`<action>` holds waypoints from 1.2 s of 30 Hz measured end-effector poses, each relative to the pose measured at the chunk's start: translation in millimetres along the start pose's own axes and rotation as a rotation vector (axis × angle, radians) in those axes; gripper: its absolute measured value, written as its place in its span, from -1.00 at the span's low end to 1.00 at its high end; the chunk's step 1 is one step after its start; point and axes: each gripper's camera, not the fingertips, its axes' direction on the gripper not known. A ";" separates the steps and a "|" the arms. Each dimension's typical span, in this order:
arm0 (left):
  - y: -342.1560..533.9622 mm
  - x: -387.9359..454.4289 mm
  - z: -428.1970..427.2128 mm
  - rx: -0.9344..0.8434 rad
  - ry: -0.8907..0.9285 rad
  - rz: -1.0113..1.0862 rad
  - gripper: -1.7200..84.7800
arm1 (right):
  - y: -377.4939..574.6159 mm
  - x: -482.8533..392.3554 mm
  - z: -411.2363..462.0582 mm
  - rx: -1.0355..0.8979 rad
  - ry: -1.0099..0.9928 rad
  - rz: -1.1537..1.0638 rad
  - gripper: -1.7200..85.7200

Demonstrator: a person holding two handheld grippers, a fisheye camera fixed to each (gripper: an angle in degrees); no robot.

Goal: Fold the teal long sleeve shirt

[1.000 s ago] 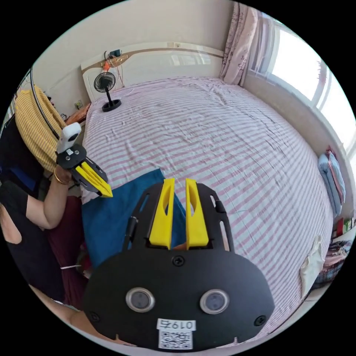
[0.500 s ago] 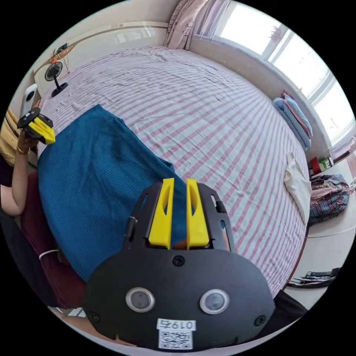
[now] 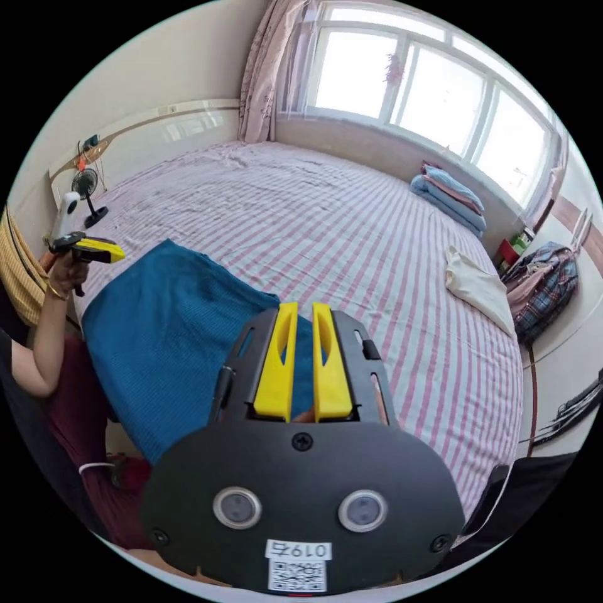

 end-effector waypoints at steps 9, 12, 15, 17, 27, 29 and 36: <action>35.5 102.4 -79.2 0.156 -0.039 0.109 -0.93 | 241.7 -84.5 -134.2 0.257 -0.222 0.137 -0.79; 61.2 140.4 -99.9 0.179 -0.062 0.110 -0.92 | 285.0 -114.0 -151.5 0.230 -0.124 0.116 -0.85; 104.6 175.8 -103.9 0.140 -0.146 0.138 -0.92 | 317.9 -141.3 -157.6 0.189 0.088 0.100 -0.91; 143.3 186.8 -94.3 0.029 -0.230 0.117 -0.90 | 337.4 -146.9 -154.1 0.157 0.127 0.119 -0.91; 251.5 136.5 -123.0 0.099 -0.162 -0.301 -0.71 | 433.5 -105.5 -134.8 0.099 0.075 0.479 -0.73; 267.9 134.4 -118.4 0.064 -0.209 -0.298 -0.70 | 440.9 -106.9 -128.8 0.077 0.064 0.450 -0.73; 301.0 119.1 -116.9 0.103 -0.187 -0.364 -0.66 | 459.6 -97.3 -118.4 0.112 -0.022 0.479 -0.75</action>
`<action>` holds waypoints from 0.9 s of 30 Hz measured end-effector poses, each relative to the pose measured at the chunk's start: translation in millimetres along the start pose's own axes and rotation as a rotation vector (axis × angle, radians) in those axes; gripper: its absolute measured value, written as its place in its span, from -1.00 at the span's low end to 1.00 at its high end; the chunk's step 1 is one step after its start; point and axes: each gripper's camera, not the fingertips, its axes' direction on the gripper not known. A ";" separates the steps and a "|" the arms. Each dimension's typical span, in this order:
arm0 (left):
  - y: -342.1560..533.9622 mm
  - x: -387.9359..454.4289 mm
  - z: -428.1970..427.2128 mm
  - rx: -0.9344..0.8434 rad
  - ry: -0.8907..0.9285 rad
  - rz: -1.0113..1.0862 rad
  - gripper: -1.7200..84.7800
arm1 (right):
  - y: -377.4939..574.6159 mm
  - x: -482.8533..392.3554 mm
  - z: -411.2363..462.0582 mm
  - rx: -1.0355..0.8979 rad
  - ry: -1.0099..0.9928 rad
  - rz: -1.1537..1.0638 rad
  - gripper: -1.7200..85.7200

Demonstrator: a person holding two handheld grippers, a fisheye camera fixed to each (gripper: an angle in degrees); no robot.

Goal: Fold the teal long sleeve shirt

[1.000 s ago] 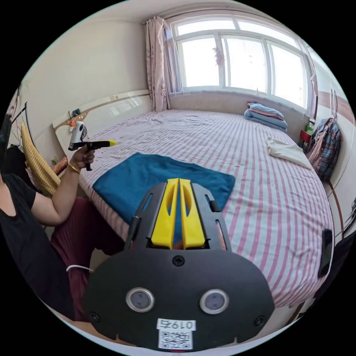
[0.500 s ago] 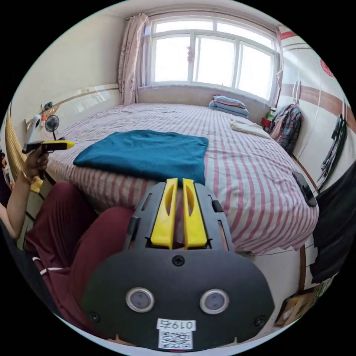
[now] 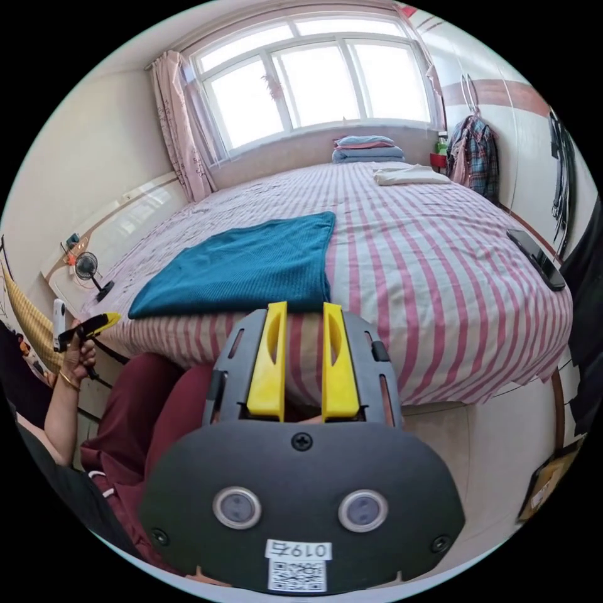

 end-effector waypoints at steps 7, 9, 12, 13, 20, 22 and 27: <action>2.4 -36.0 22.2 -0.025 0.068 -0.160 -0.66 | 16.2 14.2 14.5 0.020 -0.015 0.080 -0.76; 3.0 -44.4 28.6 -0.025 0.103 -0.192 -0.68 | 20.9 20.2 16.2 0.033 -0.036 0.115 -0.78; 1.5 -52.7 40.6 -0.042 0.161 -0.216 -0.76 | 27.9 30.6 21.1 0.040 -0.072 0.165 -0.84; 0.7 -55.9 46.3 -0.060 0.150 -0.235 -0.80 | 29.7 32.8 23.3 0.040 -0.073 0.171 -0.88; -2.6 -67.4 60.4 -0.077 0.122 -0.219 -0.89 | 31.5 36.5 34.1 0.028 -0.055 0.165 -0.96; -3.4 -70.2 65.1 -0.086 0.124 -0.220 -0.89 | 29.9 36.7 41.9 0.007 -0.054 0.156 -0.95; -8.4 -71.9 70.9 -0.083 0.112 -0.193 -0.84 | 23.9 22.7 53.7 -0.018 0.010 0.059 -0.89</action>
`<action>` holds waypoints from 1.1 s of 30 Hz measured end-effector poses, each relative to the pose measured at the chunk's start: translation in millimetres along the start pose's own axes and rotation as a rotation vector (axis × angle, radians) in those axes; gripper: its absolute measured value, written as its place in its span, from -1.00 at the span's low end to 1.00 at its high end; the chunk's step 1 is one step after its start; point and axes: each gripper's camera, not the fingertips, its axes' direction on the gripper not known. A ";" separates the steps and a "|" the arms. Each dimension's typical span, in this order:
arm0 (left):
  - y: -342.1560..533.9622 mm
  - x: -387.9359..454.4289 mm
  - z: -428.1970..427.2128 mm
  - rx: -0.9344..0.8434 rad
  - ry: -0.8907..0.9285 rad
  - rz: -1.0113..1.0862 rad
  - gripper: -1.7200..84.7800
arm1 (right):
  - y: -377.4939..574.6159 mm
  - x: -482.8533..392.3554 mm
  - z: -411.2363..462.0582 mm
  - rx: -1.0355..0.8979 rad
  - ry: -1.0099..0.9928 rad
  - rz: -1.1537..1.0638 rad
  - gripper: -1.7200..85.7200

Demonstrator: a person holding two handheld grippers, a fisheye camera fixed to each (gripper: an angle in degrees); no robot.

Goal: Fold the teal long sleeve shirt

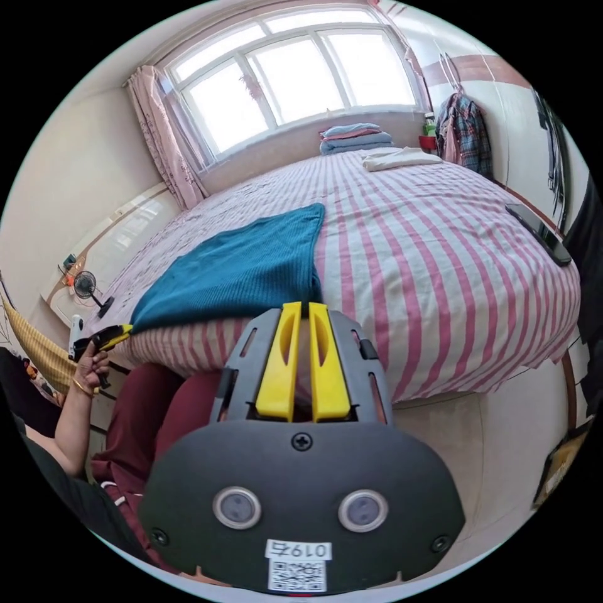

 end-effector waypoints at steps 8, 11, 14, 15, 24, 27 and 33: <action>-0.7 -16.0 -15.1 0.060 -0.051 -0.044 -0.82 | -0.8 5.2 4.0 -0.020 0.075 0.018 -0.84; -12.1 11.9 -16.2 0.126 -0.082 0.051 -0.83 | -7.7 -15.3 -10.7 0.101 0.076 -0.019 -0.91; -40.2 58.5 3.3 0.125 -0.102 0.213 -0.81 | -40.1 -58.1 -3.0 0.142 0.067 -0.164 -0.94; -46.5 66.8 8.3 0.126 -0.121 0.236 -0.81 | -57.4 -74.2 7.1 0.129 0.038 -0.220 -0.94; -160.2 44.4 66.9 0.062 -0.202 0.117 -0.75 | -184.6 -32.6 107.2 -0.059 0.081 -0.126 -0.82; -193.4 8.6 89.7 -0.035 -0.115 0.008 -0.74 | -214.4 13.9 145.0 -0.176 -0.034 -0.010 -0.78; -224.4 -28.5 140.9 -0.176 -0.044 -0.074 -0.75 | -240.7 48.7 207.1 -0.321 -0.063 0.069 -0.76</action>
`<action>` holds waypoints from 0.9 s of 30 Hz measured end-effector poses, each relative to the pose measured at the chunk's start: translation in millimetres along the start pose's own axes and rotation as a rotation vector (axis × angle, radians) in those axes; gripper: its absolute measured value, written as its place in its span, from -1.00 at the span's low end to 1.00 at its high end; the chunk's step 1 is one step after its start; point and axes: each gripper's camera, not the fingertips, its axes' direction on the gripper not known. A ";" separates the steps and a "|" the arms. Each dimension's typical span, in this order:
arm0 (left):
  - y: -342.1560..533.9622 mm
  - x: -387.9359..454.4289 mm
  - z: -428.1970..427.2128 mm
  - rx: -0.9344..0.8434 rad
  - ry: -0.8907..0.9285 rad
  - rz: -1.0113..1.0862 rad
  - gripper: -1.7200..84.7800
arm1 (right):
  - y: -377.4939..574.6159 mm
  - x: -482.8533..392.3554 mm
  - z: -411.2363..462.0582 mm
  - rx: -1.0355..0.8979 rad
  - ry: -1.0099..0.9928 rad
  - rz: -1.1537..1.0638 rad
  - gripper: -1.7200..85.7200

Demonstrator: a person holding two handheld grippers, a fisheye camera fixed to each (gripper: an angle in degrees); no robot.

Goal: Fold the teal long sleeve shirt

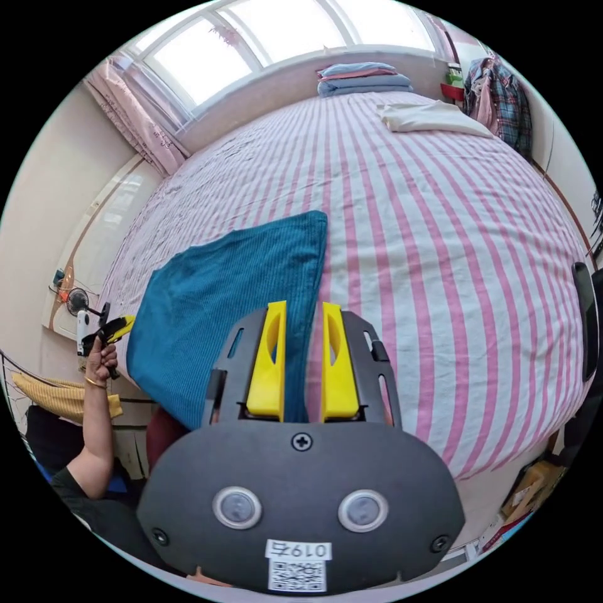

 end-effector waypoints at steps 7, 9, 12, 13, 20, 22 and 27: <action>-31.0 -4.1 26.2 -0.037 -0.003 0.048 -0.88 | -33.4 18.3 23.0 -0.039 -0.007 0.039 -0.88; -36.5 -3.1 30.1 -0.036 -0.027 0.065 -0.90 | -38.3 19.9 24.2 -0.036 0.001 0.021 -0.93; -43.6 -5.6 31.1 -0.026 -0.056 0.067 -0.91 | -45.9 25.6 26.3 -0.025 0.028 0.028 -0.95; -45.8 -7.6 31.0 -0.025 -0.064 0.066 -0.91 | -48.6 27.8 27.6 -0.022 0.039 0.030 -0.96; -55.7 -16.3 38.0 -0.040 -0.078 0.063 -0.89 | -60.4 30.9 41.5 -0.037 0.099 0.010 -0.92; -59.0 -16.7 38.8 -0.052 -0.067 0.079 -0.86 | -65.2 30.8 42.5 -0.049 0.110 -0.031 -0.87; -61.4 -27.3 30.1 -0.035 0.004 0.057 -0.78 | -70.7 46.6 31.7 -0.029 0.064 -0.020 -0.76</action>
